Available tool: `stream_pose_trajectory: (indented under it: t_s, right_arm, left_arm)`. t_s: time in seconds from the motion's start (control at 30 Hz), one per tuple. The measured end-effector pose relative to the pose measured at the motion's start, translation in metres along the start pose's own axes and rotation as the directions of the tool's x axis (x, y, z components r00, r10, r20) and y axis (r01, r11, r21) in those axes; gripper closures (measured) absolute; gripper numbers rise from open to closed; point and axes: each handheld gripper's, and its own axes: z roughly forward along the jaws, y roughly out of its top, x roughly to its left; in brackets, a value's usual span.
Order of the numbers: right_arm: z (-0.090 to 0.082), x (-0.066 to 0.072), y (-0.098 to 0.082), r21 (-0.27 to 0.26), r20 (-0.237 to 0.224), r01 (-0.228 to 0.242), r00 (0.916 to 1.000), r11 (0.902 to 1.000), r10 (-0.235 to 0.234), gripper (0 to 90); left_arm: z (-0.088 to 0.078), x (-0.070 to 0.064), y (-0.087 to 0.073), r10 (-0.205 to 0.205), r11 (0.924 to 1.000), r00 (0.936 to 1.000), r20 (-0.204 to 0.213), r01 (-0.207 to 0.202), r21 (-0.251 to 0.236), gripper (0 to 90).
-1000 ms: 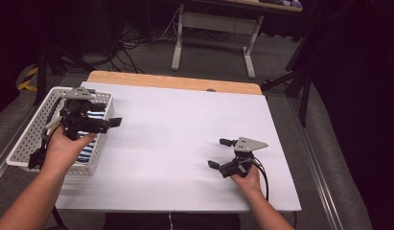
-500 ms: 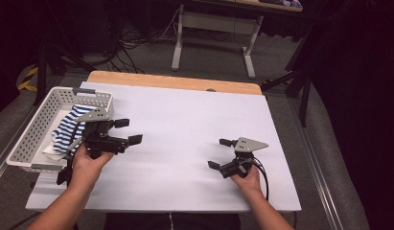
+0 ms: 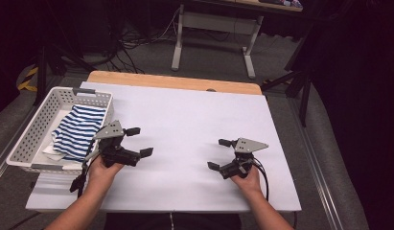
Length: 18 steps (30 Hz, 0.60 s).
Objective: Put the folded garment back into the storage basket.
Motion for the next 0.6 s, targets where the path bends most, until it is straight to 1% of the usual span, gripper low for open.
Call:
stream_pose_trajectory:
  t_s: [0.07, 0.2, 0.23, 0.27, 0.3, 0.33, 0.37, 0.4, 0.47, 0.53, 0.57, 0.6]
  right_arm:
    - [0.000, 0.000, 0.000, -0.003, -0.003, -0.001, 1.0000, 1.0000, 0.001, 0.0]
    - [-0.001, 0.001, 0.000, -0.009, -0.002, 0.001, 1.0000, 1.0000, -0.001, 0.0]
    - [-0.001, 0.001, 0.000, -0.011, -0.002, 0.002, 1.0000, 0.9999, -0.002, 0.0]
    - [-0.002, 0.001, 0.000, -0.012, -0.002, 0.002, 1.0000, 0.9999, -0.002, 0.0]
    - [-0.002, 0.001, 0.000, -0.012, -0.002, 0.002, 1.0000, 0.9999, -0.002, 0.0]
    - [-0.002, 0.001, 0.001, -0.011, -0.003, 0.001, 1.0000, 0.9999, -0.001, 0.0]
    - [-0.002, 0.002, 0.001, -0.011, -0.003, 0.002, 1.0000, 0.9999, -0.002, 0.0]
    - [-0.002, 0.002, 0.001, -0.012, -0.004, 0.002, 1.0000, 0.9999, -0.002, 0.0]
    - [-0.003, 0.002, 0.001, -0.013, -0.005, 0.003, 1.0000, 0.9999, -0.003, 0.0]
    - [-0.003, 0.002, 0.001, -0.015, -0.004, 0.003, 1.0000, 0.9999, -0.003, 0.0]
    - [-0.003, 0.002, 0.001, -0.016, -0.004, 0.003, 1.0000, 0.9999, -0.003, 0.0]
    - [-0.003, 0.002, 0.001, -0.018, -0.002, 0.002, 1.0000, 0.9998, -0.002, 0.0]
  left_arm:
    - [0.006, 0.000, -0.005, 0.004, 0.9999, 1.0000, 0.005, -0.004, -0.010, 4.2]
    - [0.018, 0.002, -0.013, 0.013, 0.9999, 0.9998, 0.017, -0.013, 0.002, 3.1]
    - [0.021, 0.003, -0.014, 0.024, 0.9996, 0.9996, 0.012, -0.024, 0.011, 2.8]
    - [0.022, 0.003, -0.016, 0.039, 0.9991, 0.9993, -0.001, -0.039, 0.017, 2.6]
    - [0.023, 0.002, -0.018, 0.061, 0.9981, 0.9980, -0.017, -0.060, 0.014, 2.2]
    - [0.024, 0.002, -0.020, 0.073, 0.9973, 0.9970, -0.026, -0.073, 0.011, 1.7]
    - [0.026, 0.003, -0.023, 0.075, 0.9971, 0.9968, -0.027, -0.075, 0.013, 1.3]
    - [0.026, 0.005, -0.025, 0.068, 0.9975, 0.9974, -0.024, -0.068, 0.019, 1.1]
    - [0.026, 0.007, -0.025, 0.035, 0.9992, 0.9993, -0.015, -0.035, 0.017, 0.7]
    - [0.025, 0.008, -0.026, 0.035, 0.9994, 0.9993, -0.013, -0.035, 0.003, 0.3]
    - [0.025, 0.007, -0.027, 0.025, 0.9997, 0.9997, -0.007, -0.024, 0.005, 0.3]
    - [0.025, 0.007, -0.027, 0.028, 0.9996, 0.9996, -0.003, -0.028, 0.006, 0.3]
